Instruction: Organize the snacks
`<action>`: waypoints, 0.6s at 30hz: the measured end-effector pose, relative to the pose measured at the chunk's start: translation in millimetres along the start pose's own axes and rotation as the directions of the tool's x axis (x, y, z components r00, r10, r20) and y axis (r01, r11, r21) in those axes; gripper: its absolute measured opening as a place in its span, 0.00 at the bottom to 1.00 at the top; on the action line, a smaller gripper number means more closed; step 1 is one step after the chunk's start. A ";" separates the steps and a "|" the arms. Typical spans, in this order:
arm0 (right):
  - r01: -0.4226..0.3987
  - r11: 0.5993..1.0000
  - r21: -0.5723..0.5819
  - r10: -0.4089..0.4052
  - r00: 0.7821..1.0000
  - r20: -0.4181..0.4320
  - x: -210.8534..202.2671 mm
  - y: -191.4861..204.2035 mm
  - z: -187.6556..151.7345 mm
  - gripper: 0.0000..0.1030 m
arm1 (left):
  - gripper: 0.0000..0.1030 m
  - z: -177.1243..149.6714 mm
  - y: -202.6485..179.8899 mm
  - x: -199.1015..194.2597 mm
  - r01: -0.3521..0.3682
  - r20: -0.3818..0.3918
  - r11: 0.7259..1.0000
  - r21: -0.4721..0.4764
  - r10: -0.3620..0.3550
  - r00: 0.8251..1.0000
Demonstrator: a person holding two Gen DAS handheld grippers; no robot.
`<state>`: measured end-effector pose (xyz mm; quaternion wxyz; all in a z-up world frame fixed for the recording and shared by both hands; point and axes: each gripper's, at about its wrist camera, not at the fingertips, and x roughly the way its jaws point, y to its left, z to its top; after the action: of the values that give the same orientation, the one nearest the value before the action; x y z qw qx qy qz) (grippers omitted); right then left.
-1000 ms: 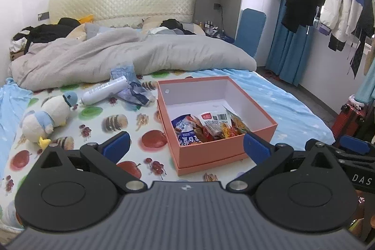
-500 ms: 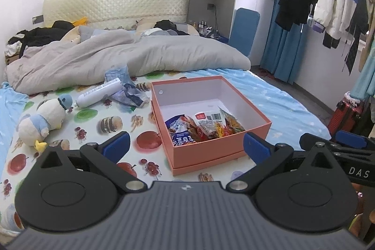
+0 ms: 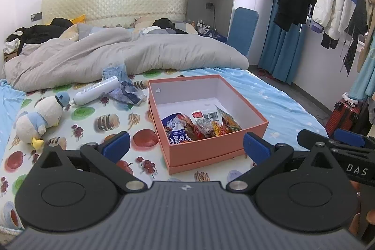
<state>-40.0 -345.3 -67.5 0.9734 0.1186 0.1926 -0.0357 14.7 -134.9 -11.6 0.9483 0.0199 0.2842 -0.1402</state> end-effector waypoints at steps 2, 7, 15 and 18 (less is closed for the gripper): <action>-0.001 1.000 -0.002 0.001 1.000 0.000 -0.6 0.6 0.1 1.00 | 1.00 -0.7 0.3 -0.2 0.000 0.000 1.000 -0.005 0.000 1.000; -0.002 1.000 0.000 0.002 1.000 0.000 -0.2 1.8 0.3 1.00 | 1.00 -0.9 0.6 -0.6 -0.001 0.000 1.000 -0.006 0.001 1.000; -0.004 1.000 0.001 0.004 1.000 -0.002 0.1 1.8 0.6 1.00 | 1.00 -0.2 1.5 -0.2 -0.006 0.000 1.000 -0.007 0.006 1.000; -0.006 1.000 -0.003 0.006 1.000 -0.004 0.4 3.8 1.4 1.00 | 1.00 -0.5 1.5 0.1 -0.003 0.000 1.000 -0.007 0.003 1.000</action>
<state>-38.7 -342.0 -65.5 0.9733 0.1180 0.1941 -0.0321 14.9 -133.4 -12.1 0.9485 0.0170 0.2847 -0.1376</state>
